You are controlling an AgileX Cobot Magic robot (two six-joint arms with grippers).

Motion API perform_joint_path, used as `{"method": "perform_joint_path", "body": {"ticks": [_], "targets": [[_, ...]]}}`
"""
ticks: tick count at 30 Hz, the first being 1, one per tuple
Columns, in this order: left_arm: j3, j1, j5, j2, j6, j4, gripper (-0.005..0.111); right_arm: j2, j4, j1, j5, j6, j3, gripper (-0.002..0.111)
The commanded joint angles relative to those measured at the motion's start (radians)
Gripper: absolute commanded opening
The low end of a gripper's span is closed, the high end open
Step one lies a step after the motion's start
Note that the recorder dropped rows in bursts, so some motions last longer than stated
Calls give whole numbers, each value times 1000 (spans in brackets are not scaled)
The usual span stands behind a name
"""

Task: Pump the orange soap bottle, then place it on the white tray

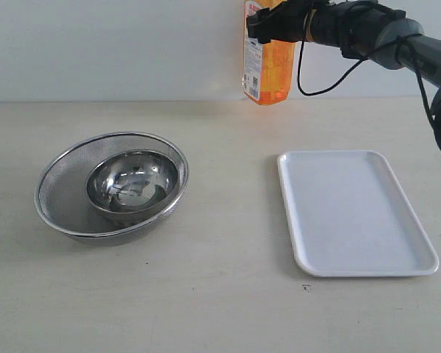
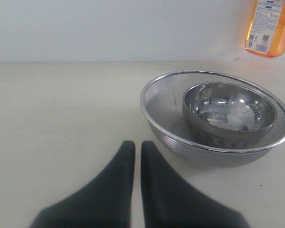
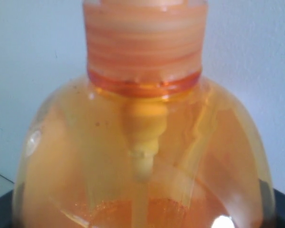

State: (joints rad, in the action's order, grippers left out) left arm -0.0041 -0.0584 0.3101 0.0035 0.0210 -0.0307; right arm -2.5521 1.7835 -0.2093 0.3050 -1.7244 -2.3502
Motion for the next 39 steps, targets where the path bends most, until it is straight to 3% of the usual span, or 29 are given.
{"method": "perform_joint_path", "body": {"ticks": [1, 28, 39], "targets": [[4, 4, -4, -4, -5, -10, 5, 42, -39, 1, -54, 66, -15, 0], [4, 4, -4, -4, -5, -10, 5, 66, -39, -35, 54, 16, 39, 0], [4, 4, -4, -4, -5, -10, 5, 131, -39, 17, 251, 26, 133, 0]]}}
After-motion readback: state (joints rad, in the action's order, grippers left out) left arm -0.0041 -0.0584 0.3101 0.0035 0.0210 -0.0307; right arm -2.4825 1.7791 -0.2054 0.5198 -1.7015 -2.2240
